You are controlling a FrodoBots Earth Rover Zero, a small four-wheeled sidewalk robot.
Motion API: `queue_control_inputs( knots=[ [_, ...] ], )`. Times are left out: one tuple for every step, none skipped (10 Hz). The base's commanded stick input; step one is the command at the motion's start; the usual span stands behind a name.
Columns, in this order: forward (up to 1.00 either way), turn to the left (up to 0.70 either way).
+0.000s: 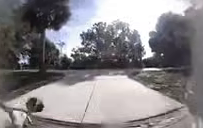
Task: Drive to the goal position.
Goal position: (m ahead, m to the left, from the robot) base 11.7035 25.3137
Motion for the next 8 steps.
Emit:
queue_control_inputs(
  knots=[
    [0.85,0.0],
    [0.85,0.0],
    [0.85,0.0],
    [0.85,0.0],
    [0.85,0.0],
    [0.85,0.0],
    [0.85,0.0],
    [0.85,0.0]
  ],
)
